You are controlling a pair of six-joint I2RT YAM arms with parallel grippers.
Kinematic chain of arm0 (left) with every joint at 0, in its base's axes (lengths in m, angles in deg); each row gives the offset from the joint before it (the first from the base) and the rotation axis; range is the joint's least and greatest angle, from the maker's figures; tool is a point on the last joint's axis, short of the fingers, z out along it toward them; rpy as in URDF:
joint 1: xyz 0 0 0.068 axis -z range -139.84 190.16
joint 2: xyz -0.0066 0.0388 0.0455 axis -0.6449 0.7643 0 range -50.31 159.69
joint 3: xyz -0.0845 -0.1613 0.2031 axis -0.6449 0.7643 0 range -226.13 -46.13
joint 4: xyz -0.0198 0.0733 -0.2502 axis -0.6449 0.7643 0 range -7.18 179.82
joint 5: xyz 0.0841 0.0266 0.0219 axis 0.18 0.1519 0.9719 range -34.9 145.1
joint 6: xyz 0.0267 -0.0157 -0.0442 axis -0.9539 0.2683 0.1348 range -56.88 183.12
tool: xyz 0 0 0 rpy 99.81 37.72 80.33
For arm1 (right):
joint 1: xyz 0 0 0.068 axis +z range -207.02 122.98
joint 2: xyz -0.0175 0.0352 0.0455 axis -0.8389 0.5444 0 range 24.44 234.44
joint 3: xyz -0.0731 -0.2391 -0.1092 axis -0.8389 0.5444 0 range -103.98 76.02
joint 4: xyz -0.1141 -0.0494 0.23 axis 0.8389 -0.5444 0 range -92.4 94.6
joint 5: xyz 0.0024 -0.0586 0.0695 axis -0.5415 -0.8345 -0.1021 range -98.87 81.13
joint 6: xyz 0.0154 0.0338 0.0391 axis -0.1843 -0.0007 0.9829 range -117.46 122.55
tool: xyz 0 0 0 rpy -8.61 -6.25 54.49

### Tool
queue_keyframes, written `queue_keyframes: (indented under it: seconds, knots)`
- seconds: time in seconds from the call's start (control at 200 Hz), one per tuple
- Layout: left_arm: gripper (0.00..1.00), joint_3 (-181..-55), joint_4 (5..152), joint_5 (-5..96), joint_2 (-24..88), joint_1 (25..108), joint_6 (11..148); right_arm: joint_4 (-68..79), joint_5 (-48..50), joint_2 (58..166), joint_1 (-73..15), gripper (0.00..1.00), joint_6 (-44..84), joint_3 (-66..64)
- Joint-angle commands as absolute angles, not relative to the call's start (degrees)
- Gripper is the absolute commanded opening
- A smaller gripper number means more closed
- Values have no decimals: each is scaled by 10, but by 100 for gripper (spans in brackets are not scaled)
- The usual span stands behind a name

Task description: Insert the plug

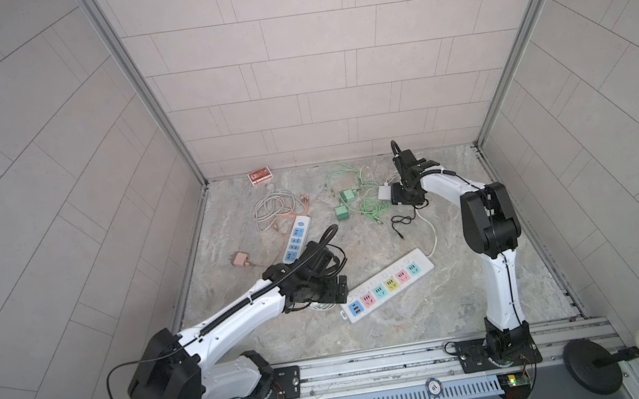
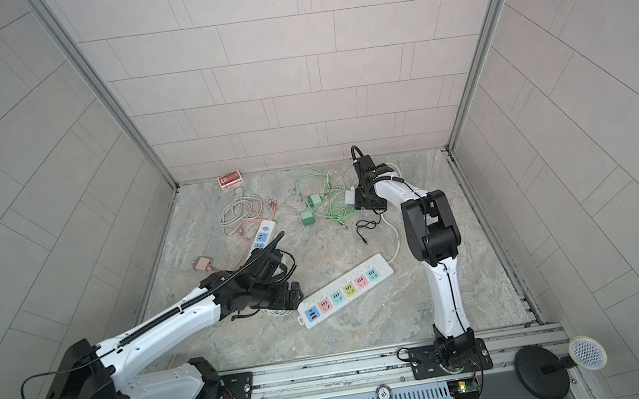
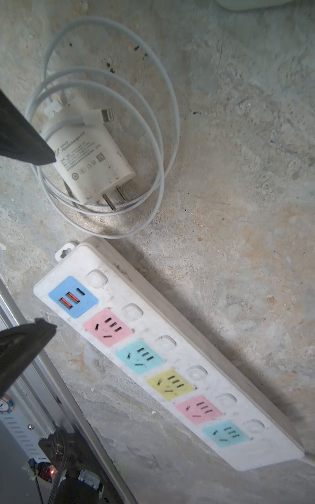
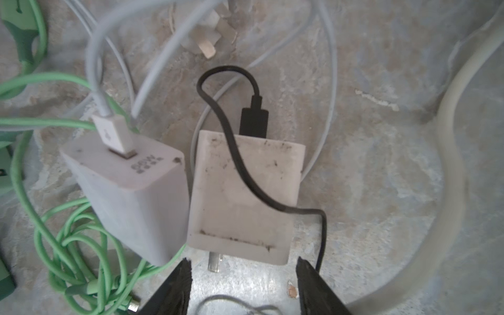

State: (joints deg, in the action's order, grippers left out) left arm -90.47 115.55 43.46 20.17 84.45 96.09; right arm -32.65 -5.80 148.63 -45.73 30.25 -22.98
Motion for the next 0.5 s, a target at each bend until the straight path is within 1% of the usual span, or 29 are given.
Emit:
queue_keyframes:
  seconds: [0.0, 0.11, 0.265, 0.495]
  knots:
    - [96, -897, 1148, 424, 212, 848, 949, -354, -91, 1494, -459, 63, 312, -255]
    - [96, -897, 1148, 426, 221, 848, 946, -357, -95, 1502, -464, 62, 315, -266]
    - [96, -899, 1146, 431, 222, 848, 942, -357, -51, 1524, -475, 64, 325, -289]
    - [96, -904, 1153, 439, 221, 848, 939, -369, -58, 1551, -475, 64, 321, -317]
